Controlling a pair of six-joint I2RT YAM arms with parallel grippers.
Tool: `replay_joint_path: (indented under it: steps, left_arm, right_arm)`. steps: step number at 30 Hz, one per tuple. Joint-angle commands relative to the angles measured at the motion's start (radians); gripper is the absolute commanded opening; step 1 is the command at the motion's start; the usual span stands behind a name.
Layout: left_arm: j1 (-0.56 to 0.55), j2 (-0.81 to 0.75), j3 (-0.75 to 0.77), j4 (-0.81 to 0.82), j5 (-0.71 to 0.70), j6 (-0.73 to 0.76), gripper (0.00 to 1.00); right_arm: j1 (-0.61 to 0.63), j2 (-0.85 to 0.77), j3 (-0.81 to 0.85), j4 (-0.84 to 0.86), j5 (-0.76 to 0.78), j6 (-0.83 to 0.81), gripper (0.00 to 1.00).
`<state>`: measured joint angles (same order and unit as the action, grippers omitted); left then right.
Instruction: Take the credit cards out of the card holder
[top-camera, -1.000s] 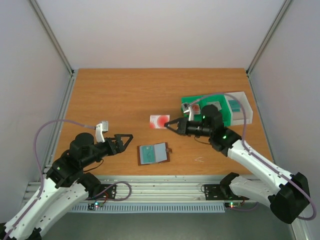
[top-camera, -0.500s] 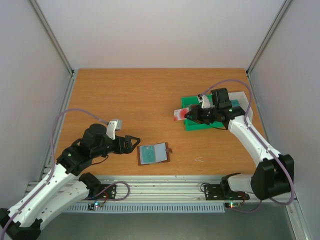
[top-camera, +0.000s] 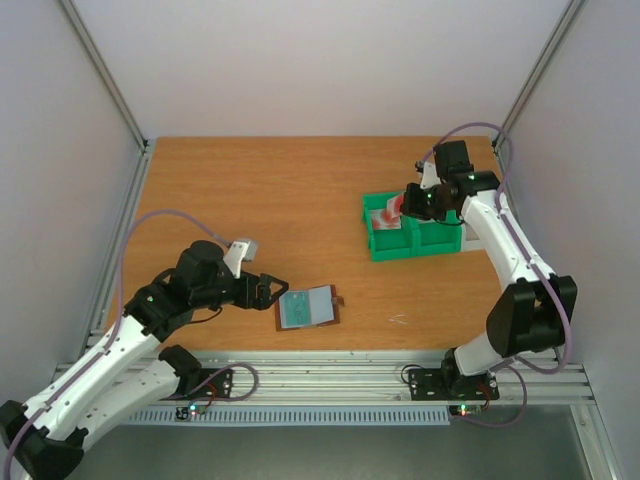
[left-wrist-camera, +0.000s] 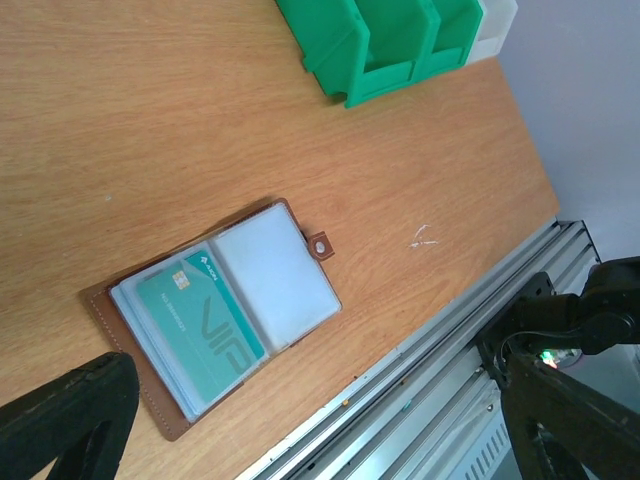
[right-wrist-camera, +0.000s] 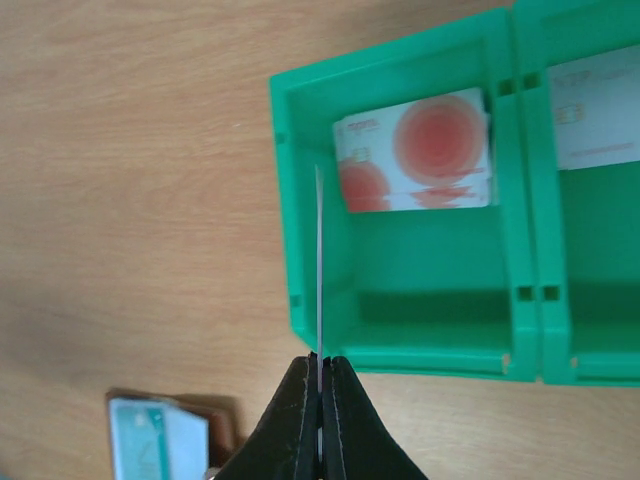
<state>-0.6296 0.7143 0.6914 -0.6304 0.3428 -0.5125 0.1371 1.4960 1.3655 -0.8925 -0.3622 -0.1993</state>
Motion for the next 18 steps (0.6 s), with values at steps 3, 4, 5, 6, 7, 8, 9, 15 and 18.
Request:
replay_joint_path:
  steps: [3,4,5,6,7,8,9,15,18]
  left_arm:
    - [0.001,0.049,-0.002,0.108,0.027,0.012,0.99]
    - [0.001,0.057,0.001,0.112,0.028,0.013,0.99]
    - [0.001,0.069,0.005,0.115,0.031,0.016,0.99]
    - [0.002,0.081,0.013,0.115,0.034,0.022,0.99]
    - [0.002,0.093,0.023,0.109,0.033,0.031,0.99]
    - [0.001,0.105,0.033,0.098,0.028,0.037,0.99]
    - [0.001,0.113,0.042,0.084,0.018,0.046,0.99]
    - [0.001,0.123,0.063,0.019,-0.052,0.074,0.99]
    - [0.001,0.101,0.052,0.020,-0.067,0.067,0.99]
  right_arm:
    - [-0.025,0.139,0.126,-0.110,0.084,-0.079,0.01]
    - [-0.025,0.161,0.146,-0.120,0.088,-0.085,0.01]
    - [-0.026,0.181,0.164,-0.129,0.083,-0.092,0.01]
    - [-0.027,0.217,0.185,-0.140,0.069,-0.099,0.01]
    - [-0.026,0.242,0.205,-0.151,0.055,-0.103,0.01]
    - [-0.026,0.263,0.217,-0.154,0.036,-0.100,0.01]
    - [-0.027,0.281,0.225,-0.149,0.005,-0.098,0.01]
    - [-0.027,0.348,0.238,-0.127,-0.059,-0.092,0.01]
    - [-0.026,0.368,0.244,-0.128,-0.047,-0.097,0.01]
